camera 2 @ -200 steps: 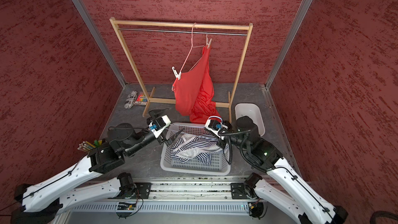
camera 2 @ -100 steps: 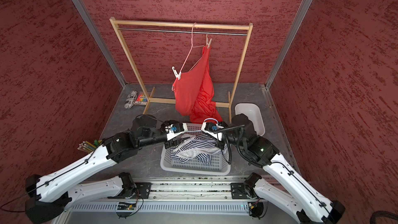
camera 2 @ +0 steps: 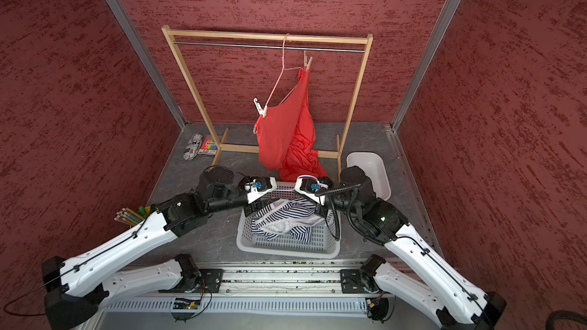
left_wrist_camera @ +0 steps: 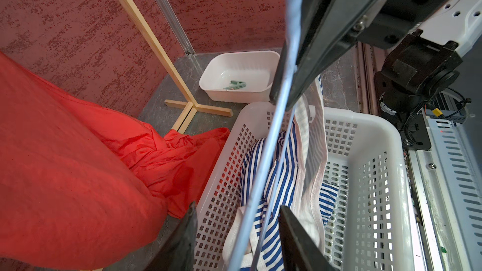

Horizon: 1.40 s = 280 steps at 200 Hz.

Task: Remove the clothespins securing tank tops to the hanger
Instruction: Remove the tank top from the hanger.

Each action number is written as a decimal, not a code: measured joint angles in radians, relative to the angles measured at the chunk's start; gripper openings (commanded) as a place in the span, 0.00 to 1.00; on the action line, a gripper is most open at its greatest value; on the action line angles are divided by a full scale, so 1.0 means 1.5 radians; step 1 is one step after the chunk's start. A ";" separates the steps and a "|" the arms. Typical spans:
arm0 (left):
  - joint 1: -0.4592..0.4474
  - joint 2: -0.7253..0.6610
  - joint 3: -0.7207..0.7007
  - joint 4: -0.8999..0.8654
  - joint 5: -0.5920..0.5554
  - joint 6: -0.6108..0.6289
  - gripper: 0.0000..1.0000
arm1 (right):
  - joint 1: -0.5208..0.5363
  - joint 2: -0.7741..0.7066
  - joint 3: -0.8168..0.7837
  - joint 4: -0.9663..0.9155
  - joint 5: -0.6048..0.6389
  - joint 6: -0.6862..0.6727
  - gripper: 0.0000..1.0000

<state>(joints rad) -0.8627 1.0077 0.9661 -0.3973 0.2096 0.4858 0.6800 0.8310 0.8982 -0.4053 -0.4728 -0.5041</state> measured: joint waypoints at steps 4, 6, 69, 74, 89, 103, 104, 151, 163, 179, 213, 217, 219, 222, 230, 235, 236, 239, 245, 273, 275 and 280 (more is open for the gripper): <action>0.004 -0.001 -0.001 -0.002 0.001 0.000 0.00 | 0.000 -0.004 -0.006 0.008 0.001 0.002 0.29; 0.005 -0.001 -0.002 -0.002 0.002 -0.001 0.00 | 0.000 -0.006 -0.009 0.012 0.001 0.003 0.32; 0.031 -0.058 -0.066 -0.004 0.019 -0.029 0.00 | 0.000 -0.047 -0.034 0.064 0.031 0.085 0.75; 0.031 -0.062 -0.068 -0.004 0.019 -0.032 0.00 | 0.000 -0.053 -0.034 0.063 0.037 0.095 0.77; 0.034 -0.065 -0.068 -0.004 0.016 -0.041 0.00 | 0.000 -0.088 -0.039 0.069 0.063 0.138 0.80; 0.039 -0.063 -0.068 -0.005 0.010 -0.052 0.00 | 0.000 -0.134 -0.044 0.070 0.102 0.193 0.84; 0.039 -0.062 -0.068 -0.005 0.010 -0.053 0.00 | 0.000 -0.135 -0.043 0.070 0.105 0.195 0.85; 0.067 -0.031 -0.045 -0.016 -0.025 -0.101 0.00 | 0.000 -0.185 -0.028 0.025 0.248 0.395 0.99; 0.075 -0.030 -0.044 -0.018 -0.033 -0.113 0.00 | 0.000 -0.199 -0.046 0.025 0.267 0.439 0.99; 0.089 -0.031 -0.042 -0.021 -0.036 -0.128 0.00 | 0.000 -0.207 -0.072 0.023 0.296 0.492 0.99; 0.114 -0.056 -0.042 -0.020 -0.027 -0.152 0.00 | 0.000 -0.214 -0.149 0.027 0.322 0.552 0.99; 0.116 -0.059 -0.042 -0.020 -0.024 -0.154 0.00 | 0.000 -0.218 -0.161 0.028 0.323 0.557 0.99; 0.117 -0.061 -0.042 -0.020 -0.023 -0.155 0.00 | 0.000 -0.221 -0.167 0.028 0.324 0.561 0.99; 0.119 -0.062 -0.042 -0.020 -0.022 -0.157 0.00 | 0.000 -0.224 -0.174 0.028 0.325 0.564 0.99; 0.120 -0.066 -0.041 -0.019 -0.019 -0.160 0.00 | 0.000 -0.229 -0.193 0.028 0.329 0.573 0.99; 0.121 -0.069 -0.040 -0.019 -0.018 -0.163 0.00 | 0.001 -0.234 -0.202 0.028 0.333 0.579 0.99; 0.121 -0.069 -0.040 -0.019 -0.018 -0.163 0.00 | 0.002 -0.235 -0.204 0.028 0.334 0.580 0.99; 0.122 -0.070 -0.040 -0.019 -0.018 -0.165 0.00 | 0.003 -0.237 -0.208 0.028 0.336 0.582 0.99; 0.123 -0.071 -0.040 -0.019 -0.017 -0.166 0.00 | 0.004 -0.239 -0.215 0.028 0.340 0.587 0.99; 0.123 -0.072 -0.037 -0.020 -0.016 -0.175 0.00 | 0.011 -0.254 -0.235 0.036 0.367 0.602 0.99; 0.123 -0.072 -0.036 -0.020 -0.016 -0.176 0.00 | 0.012 -0.255 -0.236 0.038 0.370 0.604 0.99; 0.123 -0.072 -0.034 -0.020 -0.016 -0.178 0.00 | 0.013 -0.259 -0.239 0.040 0.374 0.606 0.99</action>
<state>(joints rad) -0.6777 0.8993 0.9150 -0.4278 0.1856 0.2192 0.6991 0.4431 0.5404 -0.3450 0.0887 0.4053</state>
